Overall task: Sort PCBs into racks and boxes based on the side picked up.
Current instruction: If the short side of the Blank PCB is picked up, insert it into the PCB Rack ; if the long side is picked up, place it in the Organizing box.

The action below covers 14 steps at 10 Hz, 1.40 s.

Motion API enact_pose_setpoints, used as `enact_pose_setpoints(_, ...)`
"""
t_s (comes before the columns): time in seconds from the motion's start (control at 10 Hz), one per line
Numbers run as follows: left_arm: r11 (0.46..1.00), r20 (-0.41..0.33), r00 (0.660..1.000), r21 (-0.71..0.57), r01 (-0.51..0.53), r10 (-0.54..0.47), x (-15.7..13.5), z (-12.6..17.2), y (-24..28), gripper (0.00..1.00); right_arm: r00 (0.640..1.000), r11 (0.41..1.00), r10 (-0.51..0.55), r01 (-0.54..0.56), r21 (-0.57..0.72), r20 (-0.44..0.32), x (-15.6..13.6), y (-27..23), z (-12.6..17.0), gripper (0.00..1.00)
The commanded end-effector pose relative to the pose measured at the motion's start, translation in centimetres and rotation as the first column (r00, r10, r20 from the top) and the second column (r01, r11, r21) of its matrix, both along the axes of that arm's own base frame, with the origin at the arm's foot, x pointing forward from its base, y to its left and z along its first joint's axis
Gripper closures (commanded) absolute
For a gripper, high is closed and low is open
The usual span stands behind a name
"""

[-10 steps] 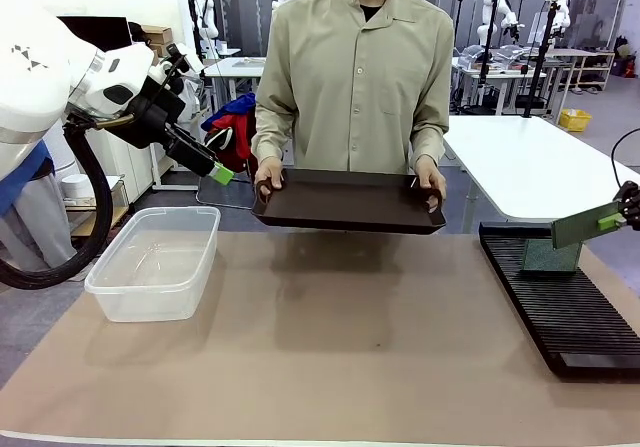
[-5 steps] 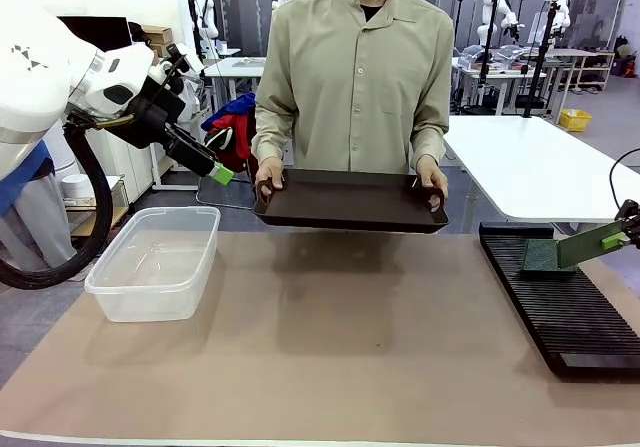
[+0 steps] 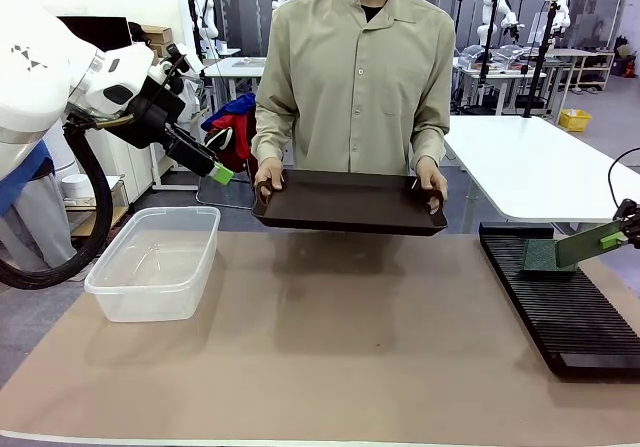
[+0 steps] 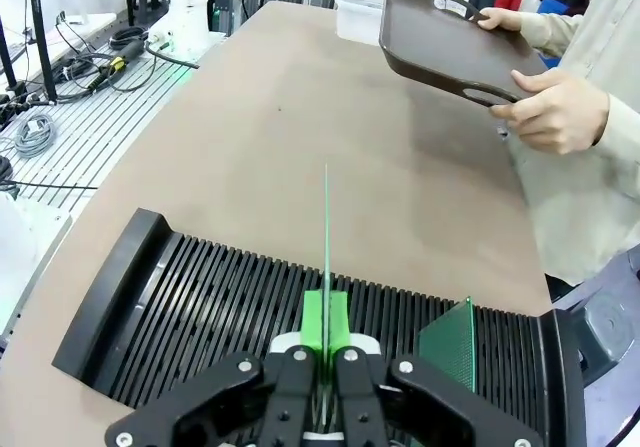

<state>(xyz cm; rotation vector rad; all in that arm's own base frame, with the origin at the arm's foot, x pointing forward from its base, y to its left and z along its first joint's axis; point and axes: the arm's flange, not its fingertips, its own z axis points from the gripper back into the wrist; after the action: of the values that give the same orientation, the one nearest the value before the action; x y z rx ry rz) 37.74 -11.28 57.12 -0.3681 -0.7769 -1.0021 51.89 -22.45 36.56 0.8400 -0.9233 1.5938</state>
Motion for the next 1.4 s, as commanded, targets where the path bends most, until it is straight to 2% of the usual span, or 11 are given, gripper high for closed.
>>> enact_pose_setpoints(0.0,1.000,-0.003,1.000,0.003,0.005,-0.005,0.0,-0.2,0.1,0.00,0.999,1.000,0.016,-0.016,-0.003,0.051,-0.4,0.5,-1.5,0.98)
enact_pose_setpoints(0.4,1.000,-0.003,1.000,0.003,0.005,-0.005,0.0,-0.2,0.1,0.00,0.998,0.998,0.058,-0.057,-0.018,0.039,-0.8,1.6,-4.4,0.98)
enact_pose_setpoints(0.6,1.000,-0.003,1.000,0.003,0.005,-0.005,0.0,-0.2,0.1,0.00,0.998,0.999,0.051,-0.052,0.014,0.045,-0.9,1.9,-6.0,0.98)
enact_pose_setpoints(0.9,1.000,-0.003,1.000,0.003,0.005,-0.005,0.0,-0.2,0.1,0.00,0.999,0.999,0.047,-0.047,0.022,0.016,-1.2,1.4,-7.8,0.98)
enact_pose_setpoints(1.2,1.000,-0.003,1.000,0.003,0.005,-0.005,0.0,-0.2,0.1,0.00,1.000,1.000,0.021,-0.021,0.018,-0.007,-2.1,0.8,-7.7,0.98)
enact_pose_setpoints(1.3,1.000,-0.003,1.000,0.003,0.005,-0.005,0.0,-0.2,0.1,0.00,1.000,0.999,0.017,-0.016,0.035,-0.023,0.0,1.5,-6.8,0.98)
